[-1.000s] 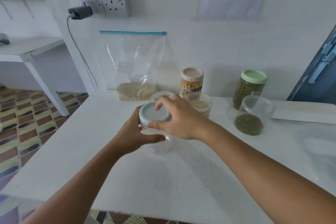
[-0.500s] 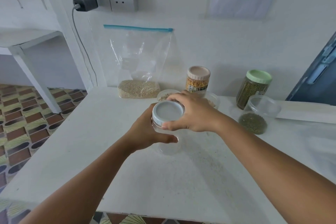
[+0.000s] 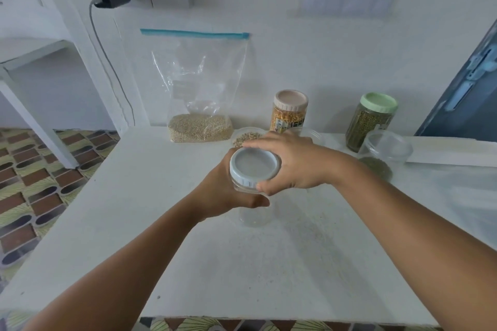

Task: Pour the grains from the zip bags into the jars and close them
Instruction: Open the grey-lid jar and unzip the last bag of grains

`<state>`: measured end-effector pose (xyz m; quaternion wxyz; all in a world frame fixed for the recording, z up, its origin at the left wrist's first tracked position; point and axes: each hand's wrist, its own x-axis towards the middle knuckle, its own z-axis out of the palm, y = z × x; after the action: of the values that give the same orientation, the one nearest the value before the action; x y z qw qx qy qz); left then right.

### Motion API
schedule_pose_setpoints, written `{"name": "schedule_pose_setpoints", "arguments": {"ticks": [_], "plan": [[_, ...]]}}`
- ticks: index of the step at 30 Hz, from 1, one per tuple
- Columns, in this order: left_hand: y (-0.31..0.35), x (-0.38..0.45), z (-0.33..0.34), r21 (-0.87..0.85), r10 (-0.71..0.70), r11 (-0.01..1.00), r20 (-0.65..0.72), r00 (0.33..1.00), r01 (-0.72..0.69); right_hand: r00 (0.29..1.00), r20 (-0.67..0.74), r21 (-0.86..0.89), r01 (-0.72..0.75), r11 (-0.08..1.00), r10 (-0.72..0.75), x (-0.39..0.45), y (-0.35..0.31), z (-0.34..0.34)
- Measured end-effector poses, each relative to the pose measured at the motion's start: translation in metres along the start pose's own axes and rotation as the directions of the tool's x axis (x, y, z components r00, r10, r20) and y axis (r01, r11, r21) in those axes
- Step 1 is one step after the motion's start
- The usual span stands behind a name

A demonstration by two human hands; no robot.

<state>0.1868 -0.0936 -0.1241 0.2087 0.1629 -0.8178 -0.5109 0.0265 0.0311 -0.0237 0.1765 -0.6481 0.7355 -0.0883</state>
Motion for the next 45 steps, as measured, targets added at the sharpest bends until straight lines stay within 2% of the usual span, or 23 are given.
{"name": "schedule_pose_setpoints", "arguments": {"ticks": [3,5,7,10,12,16,18,21,24,26,31,35,38,41,45], "plan": [[-0.003,0.0,0.0,-0.001,-0.017,1.0,-0.001,1.0,0.017,0.999,0.029,-0.054,0.037,0.998,-0.035,0.008,0.004,-0.001],[-0.003,0.002,0.0,-0.003,-0.037,0.999,-0.002,0.999,0.037,1.0,0.019,-0.078,-0.011,0.997,0.012,0.009,0.006,0.003],[-0.002,0.003,0.002,0.019,-0.052,0.998,-0.016,0.999,0.053,0.996,-0.061,-0.098,-0.077,0.992,0.071,0.008,0.004,0.01],[-0.003,0.003,0.005,0.014,-0.069,0.997,-0.028,0.997,0.07,0.977,-0.208,-0.21,-0.097,0.973,0.053,0.008,0.0,0.021],[-0.004,0.002,0.006,-0.001,-0.082,0.997,-0.039,0.996,0.082,0.983,-0.181,-0.209,-0.044,0.977,0.006,0.011,0.002,0.018],[-0.005,0.003,0.006,-0.024,-0.113,0.993,-0.04,0.993,0.112,0.999,0.0,-0.087,0.043,0.995,-0.043,0.009,0.012,0.008],[-0.005,0.005,0.007,-0.023,-0.102,0.995,-0.045,0.994,0.101,0.999,-0.036,-0.074,-0.017,0.997,0.014,0.008,0.011,0.01],[-0.007,0.008,0.008,-0.013,-0.073,0.997,-0.035,0.997,0.073,0.977,-0.208,-0.17,-0.089,0.982,0.053,0.009,0.006,0.019],[-0.006,0.01,0.008,-0.024,-0.068,0.997,-0.029,0.997,0.067,0.994,-0.107,-0.057,-0.023,0.998,0.017,0.009,0.009,0.012],[-0.005,0.009,0.009,-0.011,-0.055,0.998,-0.021,0.998,0.055,0.999,-0.052,-0.041,-0.008,0.999,0.006,0.008,0.011,0.008],[0.005,0.012,-0.004,-0.026,0.041,0.999,0.033,0.999,-0.04,0.985,-0.133,-0.079,-0.123,0.989,0.112,0.008,0.002,0.01],[0.009,0.02,-0.013,0.011,0.071,0.997,0.047,0.996,-0.071,0.986,-0.121,-0.006,-0.12,0.993,0.118,0.008,-0.004,0.007],[0.006,0.02,-0.009,0.018,0.076,0.997,0.013,0.997,-0.076,0.993,-0.097,0.016,-0.068,0.998,0.069,0.003,-0.009,0.0],[0.0,0.02,-0.008,0.01,0.077,0.997,0.006,0.997,-0.077,0.995,-0.078,-0.005,-0.069,0.998,0.068,0.002,-0.011,-0.005],[-0.003,0.018,-0.008,0.011,0.057,0.998,0.012,0.998,-0.057,0.974,-0.134,-0.199,-0.207,0.958,0.182,0.009,-0.014,0.005]]}}
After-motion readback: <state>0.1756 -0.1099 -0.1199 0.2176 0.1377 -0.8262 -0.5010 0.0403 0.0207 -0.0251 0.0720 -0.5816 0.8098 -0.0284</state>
